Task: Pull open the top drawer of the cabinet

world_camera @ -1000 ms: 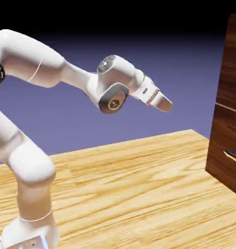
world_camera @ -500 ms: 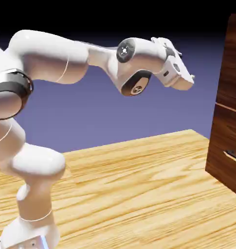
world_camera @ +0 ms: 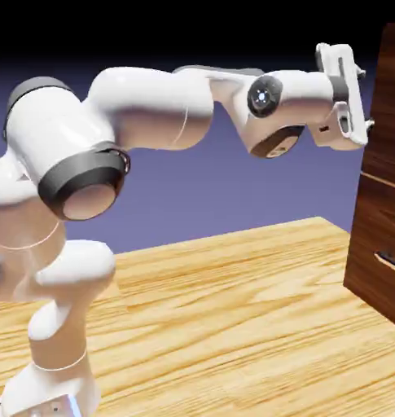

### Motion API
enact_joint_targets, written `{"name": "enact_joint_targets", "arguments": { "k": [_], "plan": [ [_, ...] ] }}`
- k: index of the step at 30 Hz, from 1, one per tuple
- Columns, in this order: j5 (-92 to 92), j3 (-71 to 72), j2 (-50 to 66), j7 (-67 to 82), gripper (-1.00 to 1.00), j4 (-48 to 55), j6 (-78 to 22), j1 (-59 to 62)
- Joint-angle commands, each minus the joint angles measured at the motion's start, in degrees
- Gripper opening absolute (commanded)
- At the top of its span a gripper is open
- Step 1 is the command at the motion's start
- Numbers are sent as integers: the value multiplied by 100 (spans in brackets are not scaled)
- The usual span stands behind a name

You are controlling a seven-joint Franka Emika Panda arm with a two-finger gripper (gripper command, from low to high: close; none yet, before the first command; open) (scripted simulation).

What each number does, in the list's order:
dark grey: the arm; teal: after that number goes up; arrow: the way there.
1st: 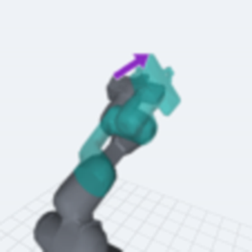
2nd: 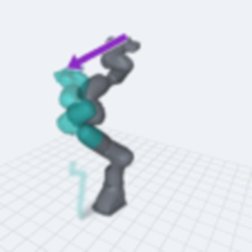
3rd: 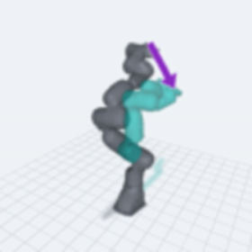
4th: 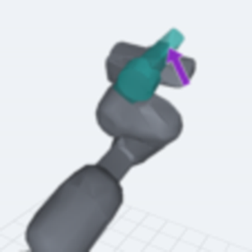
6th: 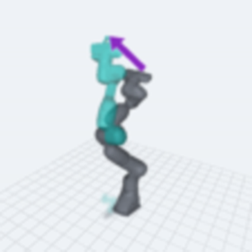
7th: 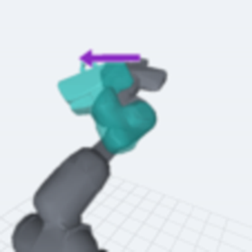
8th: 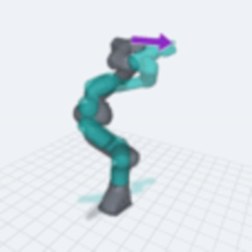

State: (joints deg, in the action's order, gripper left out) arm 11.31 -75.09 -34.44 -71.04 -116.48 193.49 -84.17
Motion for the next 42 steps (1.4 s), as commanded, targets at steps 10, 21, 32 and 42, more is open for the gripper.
{"name": "enact_joint_targets", "arguments": {
  "k": [10, 21, 32, 42],
  "plan": [
    [281, -1868, -44, -711, 100, 1108, 485, -2077],
    [591, -3922, -93, -1493, 100, 2326, 1018, -4361],
    [965, -5592, -565, -1501, 100, 4085, 602, -6225],
    [672, -4864, -225, -1727, -100, 3072, 985, -5383]
  ]
}}
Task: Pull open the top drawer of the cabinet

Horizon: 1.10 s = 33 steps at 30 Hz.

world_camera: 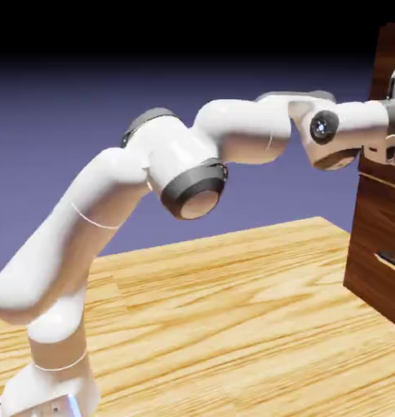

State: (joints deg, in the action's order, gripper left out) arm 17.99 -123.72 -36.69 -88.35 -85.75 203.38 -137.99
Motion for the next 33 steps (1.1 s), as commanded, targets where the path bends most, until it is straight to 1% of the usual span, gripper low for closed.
{"name": "enact_joint_targets", "arguments": {
  "k": [1, 5, 8, 19, 28, 30, 33],
  "plan": [
    [-50, 148, 72, -57, -100, -208, 68, 185],
    [-215, 775, 341, -264, -100, -1005, 336, 960],
    [182, 1373, 178, 401, -100, -1141, 448, 1319],
    [-159, 3223, 619, -185, -100, -2978, 931, 3602],
    [-109, 4914, 566, -246, -100, -4164, 1159, 5470],
    [-274, 5191, 657, -527, -100, -4366, 1177, 5878],
    [-779, 5221, 983, -1274, -100, -4437, 1165, 6196]
  ]
}}
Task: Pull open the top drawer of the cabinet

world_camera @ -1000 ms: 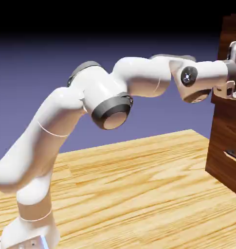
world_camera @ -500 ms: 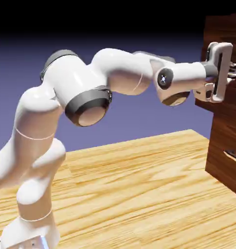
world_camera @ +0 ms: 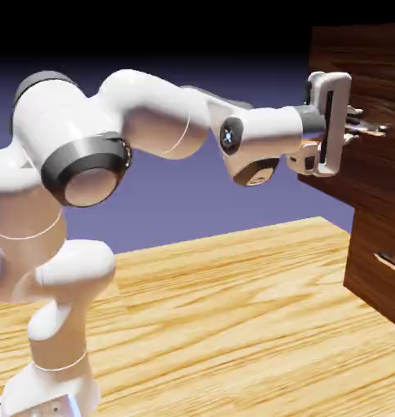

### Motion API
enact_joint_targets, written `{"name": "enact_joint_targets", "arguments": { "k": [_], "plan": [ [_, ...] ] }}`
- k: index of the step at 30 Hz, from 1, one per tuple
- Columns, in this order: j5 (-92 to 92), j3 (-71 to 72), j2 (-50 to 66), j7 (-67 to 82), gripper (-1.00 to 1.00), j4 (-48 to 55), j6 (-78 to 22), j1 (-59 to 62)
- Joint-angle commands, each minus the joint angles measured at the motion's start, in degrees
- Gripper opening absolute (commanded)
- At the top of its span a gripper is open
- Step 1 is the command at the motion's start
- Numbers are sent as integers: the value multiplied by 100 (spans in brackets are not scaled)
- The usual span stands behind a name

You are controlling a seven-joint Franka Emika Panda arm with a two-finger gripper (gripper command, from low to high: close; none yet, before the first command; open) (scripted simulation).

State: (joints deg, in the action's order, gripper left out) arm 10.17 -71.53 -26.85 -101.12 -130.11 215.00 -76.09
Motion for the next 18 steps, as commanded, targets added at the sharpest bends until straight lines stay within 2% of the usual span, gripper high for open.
{"name": "enact_joint_targets", "arguments": {
  "k": [1, 10, 15, 16, 18],
  "plan": [
    [-168, -21, 112, -246, -100, -1, -4, 77],
    [-1713, -86, 1093, -2445, -100, 20, -82, 835],
    [-1482, 848, 799, -2095, -100, -378, -62, 1703],
    [-1482, 848, 799, -2095, 100, -378, -62, 1703],
    [-1422, 1055, 696, -2012, 100, -500, -62, 1900]
  ]
}}
